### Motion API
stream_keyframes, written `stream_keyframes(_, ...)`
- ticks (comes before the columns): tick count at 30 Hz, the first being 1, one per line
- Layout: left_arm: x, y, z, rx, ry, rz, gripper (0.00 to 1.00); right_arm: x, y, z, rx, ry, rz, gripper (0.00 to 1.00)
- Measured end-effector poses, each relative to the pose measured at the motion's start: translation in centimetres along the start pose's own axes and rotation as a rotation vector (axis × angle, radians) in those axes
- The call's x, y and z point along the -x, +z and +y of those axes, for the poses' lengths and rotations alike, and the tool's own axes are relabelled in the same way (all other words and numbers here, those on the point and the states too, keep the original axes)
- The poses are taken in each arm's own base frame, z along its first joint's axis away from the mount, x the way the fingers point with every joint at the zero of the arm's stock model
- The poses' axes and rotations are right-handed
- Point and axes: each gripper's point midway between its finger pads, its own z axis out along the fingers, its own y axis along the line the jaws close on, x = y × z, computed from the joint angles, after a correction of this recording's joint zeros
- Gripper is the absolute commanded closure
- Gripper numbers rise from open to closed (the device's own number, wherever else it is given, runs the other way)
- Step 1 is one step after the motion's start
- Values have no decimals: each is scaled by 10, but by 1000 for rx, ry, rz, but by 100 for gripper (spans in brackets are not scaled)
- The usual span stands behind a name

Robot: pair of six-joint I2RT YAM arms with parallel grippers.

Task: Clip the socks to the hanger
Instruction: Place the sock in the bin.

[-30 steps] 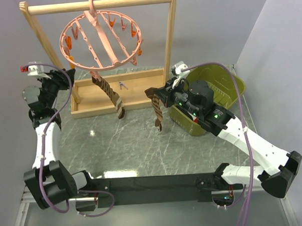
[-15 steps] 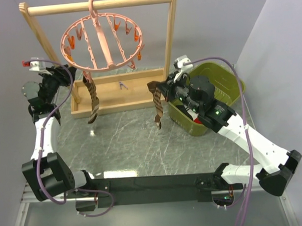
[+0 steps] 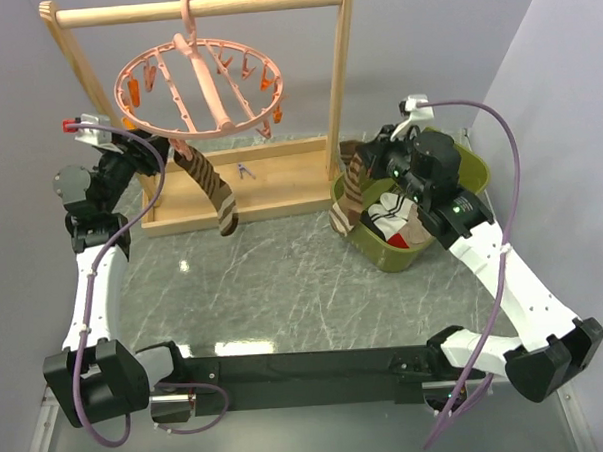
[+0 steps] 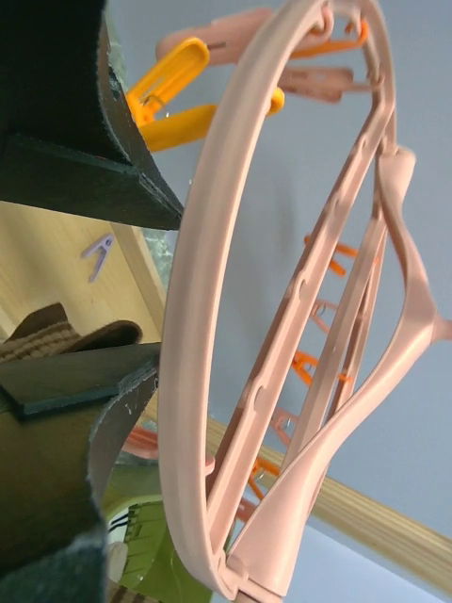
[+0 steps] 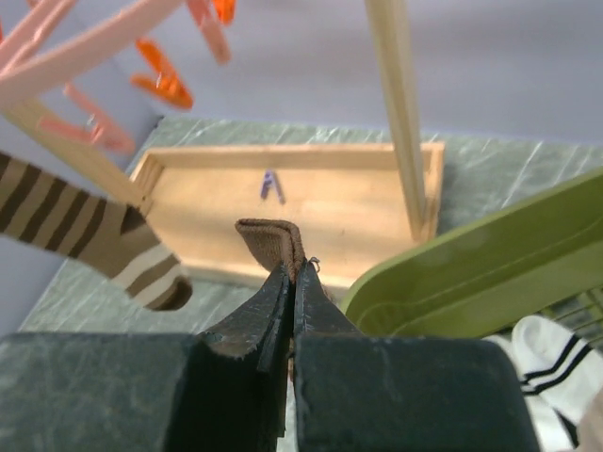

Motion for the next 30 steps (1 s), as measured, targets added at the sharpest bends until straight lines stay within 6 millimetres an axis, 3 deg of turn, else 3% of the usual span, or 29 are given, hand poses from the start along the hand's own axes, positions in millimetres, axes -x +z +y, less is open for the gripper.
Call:
stream_keyframes(5, -7, 5, -10, -17, -16, 15, 43, -33, -6, -12, -11, 37, 62, 100)
stream_keyframes(12, -10, 12, -25, -37, -22, 14, 43, -92, -9, -60, -162, 72, 178, 100)
stream_keyframes(17, -11, 13, -31, -36, -21, 20, 42, -117, -13, -79, -222, 86, 229, 100)
stream_keyframes(25, -14, 12, -29, -11, -17, 26, 42, -129, -12, -88, -247, 92, 264, 100)
stream_keyframes(30, -18, 12, -23, 25, -27, 39, 42, -127, -10, -74, -166, 96, 265, 100)
